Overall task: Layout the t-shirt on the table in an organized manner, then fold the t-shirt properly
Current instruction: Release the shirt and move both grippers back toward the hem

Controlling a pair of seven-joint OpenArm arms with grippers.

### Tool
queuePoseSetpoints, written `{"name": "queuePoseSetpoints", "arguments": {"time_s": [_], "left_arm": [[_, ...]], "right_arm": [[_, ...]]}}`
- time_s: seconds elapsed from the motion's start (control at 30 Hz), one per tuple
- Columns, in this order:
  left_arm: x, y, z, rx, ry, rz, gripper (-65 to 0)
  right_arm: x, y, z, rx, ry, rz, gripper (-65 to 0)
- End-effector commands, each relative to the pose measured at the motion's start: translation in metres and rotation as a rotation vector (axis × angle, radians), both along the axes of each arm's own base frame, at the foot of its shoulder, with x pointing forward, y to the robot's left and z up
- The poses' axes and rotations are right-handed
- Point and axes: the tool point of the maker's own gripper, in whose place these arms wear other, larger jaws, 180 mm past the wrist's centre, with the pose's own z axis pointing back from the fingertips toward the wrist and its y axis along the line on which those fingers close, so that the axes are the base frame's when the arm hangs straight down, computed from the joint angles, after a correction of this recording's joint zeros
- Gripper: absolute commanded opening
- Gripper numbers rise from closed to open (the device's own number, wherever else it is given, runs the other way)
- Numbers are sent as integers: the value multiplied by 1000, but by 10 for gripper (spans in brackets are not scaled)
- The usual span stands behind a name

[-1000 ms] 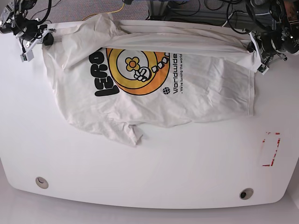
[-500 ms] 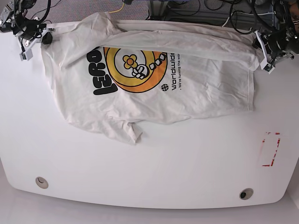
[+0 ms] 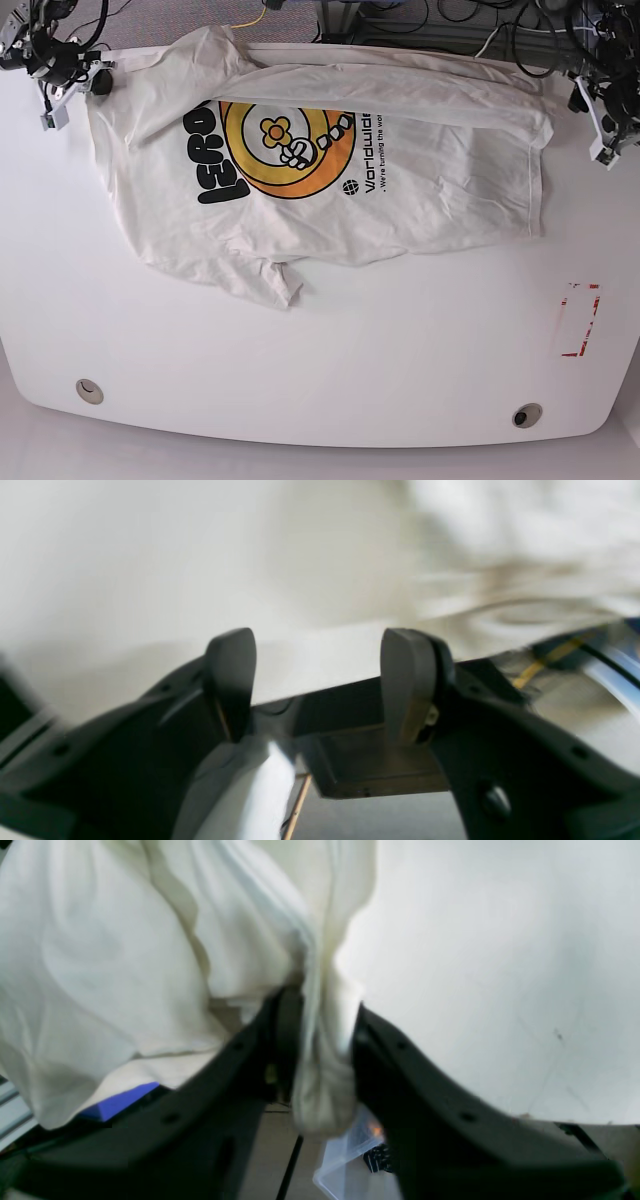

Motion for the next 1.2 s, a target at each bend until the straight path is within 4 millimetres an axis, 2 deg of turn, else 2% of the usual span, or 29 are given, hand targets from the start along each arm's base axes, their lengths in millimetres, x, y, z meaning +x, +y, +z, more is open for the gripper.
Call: {"name": "queuePoseSetpoints", "arguments": {"time_s": [0.0,0.07,0.23,0.37,0.53,0.67,0.7,0.8,0.93,1.03,1.07,1.17], "left_arm": [[17,10,18,38,-53,-15,-272],[27,11,25,44,-81,-15,-272],[50,21,46,71,-146,15,-272],[73,22,64,71,-224,24,-272],[102,21,87,58,-326,33,-272],[128,11,103,19,-422,48,-274],[131,10,105,15,-432,49,-274],[142,7,110,-13,-463,60,-275],[158,-1,112,-74,-502,79,-275],[169,-8,110,-127,-519,95,-275],[175,-13,107,-159,-524,105,-275],[189,-24,104,-236,-538,137,-275]], "right_arm": [[15,-7,20,-48,-62,27,-414],[20,-5,27,-65,-82,44,-342],[24,-6,45,-120,-89,80,-243],[39,-14,71,-187,-132,73,-208],[59,-19,98,-246,-198,65,-198],[90,-23,119,-276,-271,86,-198],[94,-22,120,-271,-278,89,-198],[123,-10,124,-240,-326,124,-198],[160,5,127,-176,-372,156,-198],[184,18,118,-106,-369,180,-200],[199,24,117,-68,-384,188,-200],[226,34,112,-7,-394,201,-200]]}}
